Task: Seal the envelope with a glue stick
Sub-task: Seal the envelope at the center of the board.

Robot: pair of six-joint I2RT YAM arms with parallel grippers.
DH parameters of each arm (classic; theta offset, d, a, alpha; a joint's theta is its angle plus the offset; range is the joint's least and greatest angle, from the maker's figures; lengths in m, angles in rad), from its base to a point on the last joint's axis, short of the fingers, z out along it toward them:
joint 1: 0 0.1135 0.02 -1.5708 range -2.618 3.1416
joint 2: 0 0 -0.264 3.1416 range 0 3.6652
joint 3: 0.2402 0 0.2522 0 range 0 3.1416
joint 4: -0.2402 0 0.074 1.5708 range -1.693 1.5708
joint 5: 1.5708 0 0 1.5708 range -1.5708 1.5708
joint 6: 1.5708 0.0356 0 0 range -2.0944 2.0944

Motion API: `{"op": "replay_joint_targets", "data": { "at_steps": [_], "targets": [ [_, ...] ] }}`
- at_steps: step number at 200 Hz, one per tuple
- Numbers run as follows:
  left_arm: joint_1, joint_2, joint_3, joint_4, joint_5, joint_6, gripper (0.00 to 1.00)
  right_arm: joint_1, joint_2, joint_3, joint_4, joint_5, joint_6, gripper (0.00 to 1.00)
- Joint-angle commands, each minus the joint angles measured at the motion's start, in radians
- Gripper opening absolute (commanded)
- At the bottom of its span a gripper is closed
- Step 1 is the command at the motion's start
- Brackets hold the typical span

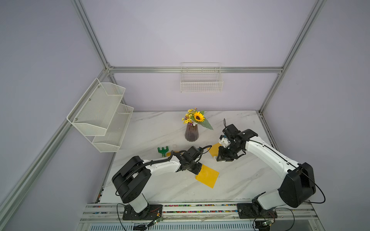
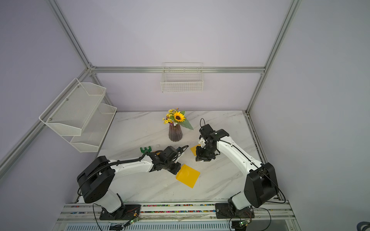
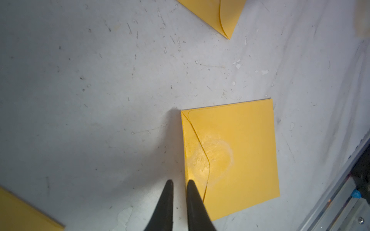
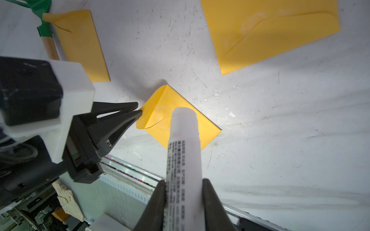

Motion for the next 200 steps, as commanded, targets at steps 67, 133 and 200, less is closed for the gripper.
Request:
{"op": "replay_joint_targets", "data": {
  "at_steps": [67,133,200],
  "targets": [
    [0.011,-0.061,0.037,-0.136,-0.097,0.058,0.04,-0.007,-0.024,0.009,-0.038,0.016,-0.014,0.0],
    [0.002,0.006,0.103,-0.212,-0.107,0.08,0.06,-0.008,-0.028,-0.001,-0.039,0.027,-0.013,0.0],
    [-0.076,0.09,0.178,-0.21,-0.12,0.05,0.1,-0.008,-0.041,-0.038,-0.03,0.015,-0.011,0.0]
  ]
}}
